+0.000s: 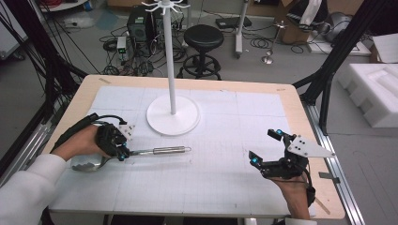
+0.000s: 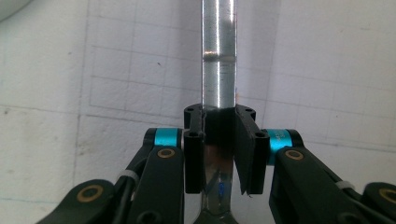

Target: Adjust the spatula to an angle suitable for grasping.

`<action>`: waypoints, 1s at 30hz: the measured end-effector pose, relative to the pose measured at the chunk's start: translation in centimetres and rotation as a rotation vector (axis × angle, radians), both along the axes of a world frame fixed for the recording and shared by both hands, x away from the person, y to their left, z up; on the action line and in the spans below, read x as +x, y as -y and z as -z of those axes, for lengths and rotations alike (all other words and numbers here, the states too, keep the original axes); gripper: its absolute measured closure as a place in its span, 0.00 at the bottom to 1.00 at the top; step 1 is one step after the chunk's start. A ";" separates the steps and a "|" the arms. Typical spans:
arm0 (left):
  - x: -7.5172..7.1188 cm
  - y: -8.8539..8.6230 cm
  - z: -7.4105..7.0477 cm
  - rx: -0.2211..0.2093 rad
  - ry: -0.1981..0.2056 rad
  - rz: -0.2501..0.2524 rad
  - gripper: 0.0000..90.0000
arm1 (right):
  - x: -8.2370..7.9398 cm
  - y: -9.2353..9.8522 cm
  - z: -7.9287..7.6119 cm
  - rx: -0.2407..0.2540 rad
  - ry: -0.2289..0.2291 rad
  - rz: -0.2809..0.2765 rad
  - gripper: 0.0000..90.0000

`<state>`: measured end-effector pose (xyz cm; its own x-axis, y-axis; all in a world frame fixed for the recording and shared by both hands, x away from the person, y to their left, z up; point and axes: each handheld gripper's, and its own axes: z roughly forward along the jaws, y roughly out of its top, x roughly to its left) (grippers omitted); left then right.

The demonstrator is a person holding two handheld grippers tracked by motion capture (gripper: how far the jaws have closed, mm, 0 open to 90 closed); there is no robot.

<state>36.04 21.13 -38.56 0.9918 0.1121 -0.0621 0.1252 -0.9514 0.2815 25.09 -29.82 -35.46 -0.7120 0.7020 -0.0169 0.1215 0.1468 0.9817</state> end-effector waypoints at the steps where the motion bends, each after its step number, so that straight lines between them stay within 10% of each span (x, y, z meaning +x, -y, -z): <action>1: 0.0 0.0 0.2 0.003 -0.006 0.002 0.83 | 0.0 0.0 0.0 0.000 -0.002 0.000 0.00; 19: 0.3 -0.2 2.0 0.021 -0.027 -0.039 0.80 | -0.1 -0.2 -0.1 0.003 -0.009 -0.009 0.00; 30: -0.8 -1.1 -0.5 -0.106 0.072 -0.091 0.31 | -0.1 -0.2 -0.2 0.008 -0.010 -0.008 0.00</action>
<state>35.25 22.22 -38.03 0.9800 0.1988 -0.0072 0.1857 -0.9014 0.3911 24.98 -29.64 -35.25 -0.7179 0.6961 -0.0044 0.1297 0.1399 0.9816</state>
